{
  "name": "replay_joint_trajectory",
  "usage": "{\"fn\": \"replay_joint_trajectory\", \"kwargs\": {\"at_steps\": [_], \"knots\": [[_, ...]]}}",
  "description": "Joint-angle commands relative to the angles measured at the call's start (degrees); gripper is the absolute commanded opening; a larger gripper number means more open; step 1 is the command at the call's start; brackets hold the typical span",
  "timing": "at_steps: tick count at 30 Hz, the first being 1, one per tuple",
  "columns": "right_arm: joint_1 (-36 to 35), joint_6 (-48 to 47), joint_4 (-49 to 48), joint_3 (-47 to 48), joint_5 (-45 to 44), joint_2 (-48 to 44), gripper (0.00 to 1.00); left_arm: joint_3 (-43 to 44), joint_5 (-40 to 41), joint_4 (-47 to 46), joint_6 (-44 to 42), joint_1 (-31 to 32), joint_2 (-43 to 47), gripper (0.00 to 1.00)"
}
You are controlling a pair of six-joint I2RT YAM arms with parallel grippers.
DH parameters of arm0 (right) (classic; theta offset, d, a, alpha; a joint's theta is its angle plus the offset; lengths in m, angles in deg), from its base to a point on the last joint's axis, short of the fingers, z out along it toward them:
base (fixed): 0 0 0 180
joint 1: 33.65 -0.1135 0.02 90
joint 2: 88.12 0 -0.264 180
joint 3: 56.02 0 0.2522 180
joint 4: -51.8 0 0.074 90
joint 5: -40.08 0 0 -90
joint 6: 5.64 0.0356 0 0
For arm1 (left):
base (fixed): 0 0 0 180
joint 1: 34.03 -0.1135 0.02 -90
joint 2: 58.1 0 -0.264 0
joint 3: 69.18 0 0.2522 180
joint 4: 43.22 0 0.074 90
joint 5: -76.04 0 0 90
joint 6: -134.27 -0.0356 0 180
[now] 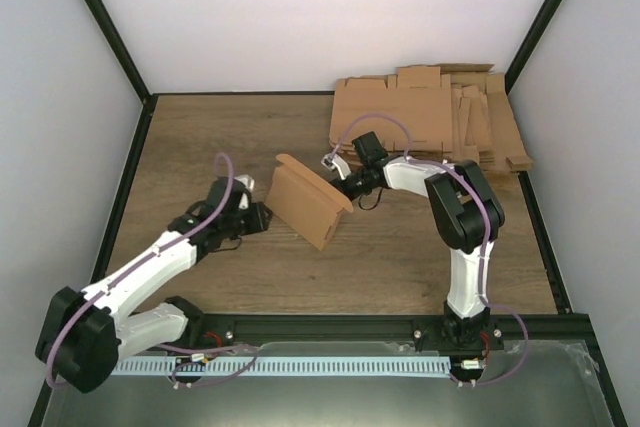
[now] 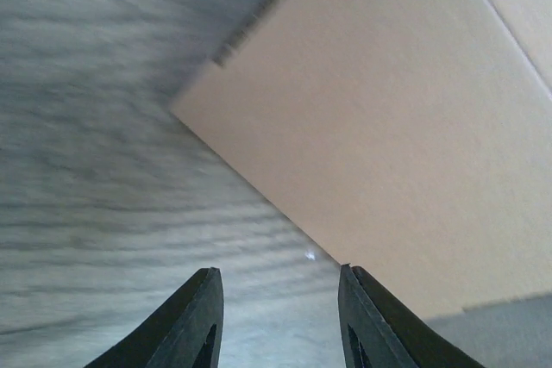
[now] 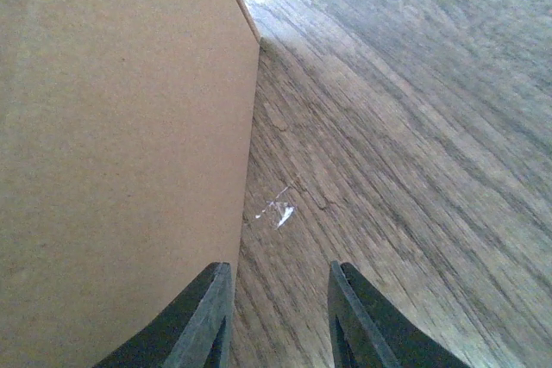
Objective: Fold the paper box
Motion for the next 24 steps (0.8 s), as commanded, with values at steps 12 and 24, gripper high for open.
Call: {"fn": "replay_joint_trajectory", "kwargs": {"at_steps": [12,24], "knots": [[-2.15,-0.40,4.86,5.31,-1.47,-5.40,0.35,2.57,-17.25,-5.64,-1.72,-18.41,2.62,0.56],[-5.22,1.12,5.55,5.29,-2.61,-8.01,0.36,3.12,-25.60,-13.44,1.79,-18.60,-0.10,0.58]]}}
